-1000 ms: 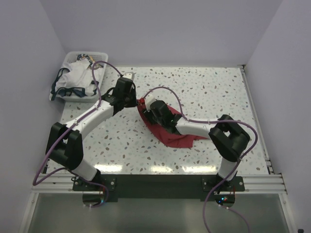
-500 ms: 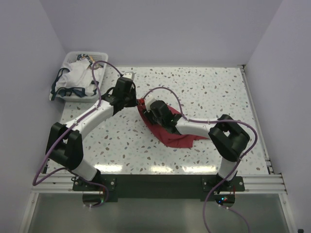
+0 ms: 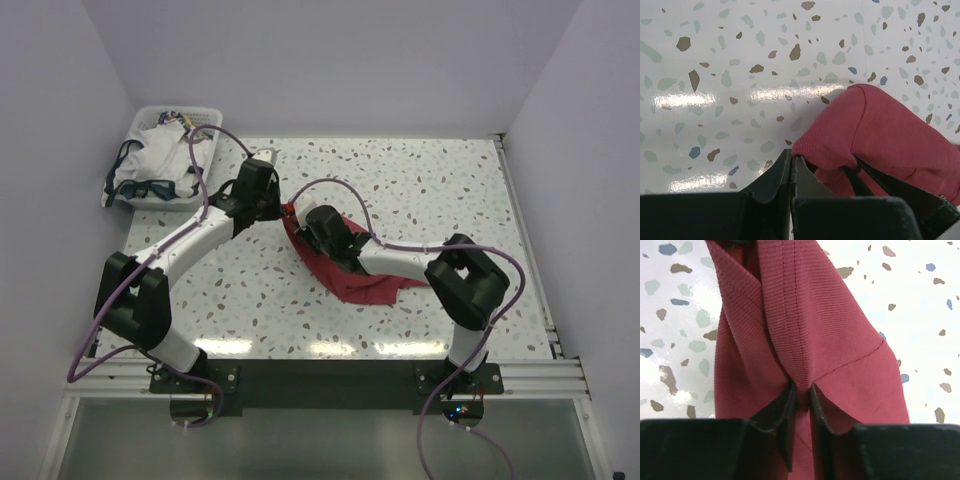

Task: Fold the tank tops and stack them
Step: Flatten the tank top out

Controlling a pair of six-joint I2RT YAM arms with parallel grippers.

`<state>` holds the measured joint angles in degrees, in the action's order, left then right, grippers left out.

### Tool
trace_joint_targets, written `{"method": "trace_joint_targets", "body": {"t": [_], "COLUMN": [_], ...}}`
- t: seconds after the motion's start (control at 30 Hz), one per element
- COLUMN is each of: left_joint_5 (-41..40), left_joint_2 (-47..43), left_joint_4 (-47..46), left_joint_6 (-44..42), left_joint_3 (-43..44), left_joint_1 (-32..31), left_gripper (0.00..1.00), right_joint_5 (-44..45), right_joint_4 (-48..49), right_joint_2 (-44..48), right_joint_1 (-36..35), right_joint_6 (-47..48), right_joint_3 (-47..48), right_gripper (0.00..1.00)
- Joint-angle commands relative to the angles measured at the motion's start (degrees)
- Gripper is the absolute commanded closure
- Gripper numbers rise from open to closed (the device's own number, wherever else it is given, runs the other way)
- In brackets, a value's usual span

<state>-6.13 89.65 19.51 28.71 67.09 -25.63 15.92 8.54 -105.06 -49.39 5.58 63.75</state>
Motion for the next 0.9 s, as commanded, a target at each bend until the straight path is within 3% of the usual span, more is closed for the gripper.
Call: {"method": "trace_joint_targets", "body": {"t": [0.0,0.17,0.53,0.87], "left_joint_5": [-0.3,-0.6,-3.1,-0.6], "left_joint_2": [-2.3,-2.3,1.8,18.4], "left_joint_4": [-0.1,-0.2,-2.9,-3.7], "left_joint_6": [-1.2,-1.2,1.5,1.7], "left_joint_3": [2.3,2.0,4.5,24.6], "left_joint_1": [0.1,0.1,1.0,3.0], "left_gripper": [1.00,1.00,1.00,1.00], "right_joint_5": [2.1,5.8,11.7,18.8], "right_joint_4": [-0.3,-2.4,-13.4,-27.1], "right_joint_2": [-0.3,0.9,6.5,9.1], "right_joint_1": [0.1,0.2,4.6,10.4], "right_joint_6": [0.3,0.9,0.9,-4.5], "right_joint_3": [2.5,4.4,10.3,21.7], "right_gripper": [0.85,1.00,1.00,1.00]}}
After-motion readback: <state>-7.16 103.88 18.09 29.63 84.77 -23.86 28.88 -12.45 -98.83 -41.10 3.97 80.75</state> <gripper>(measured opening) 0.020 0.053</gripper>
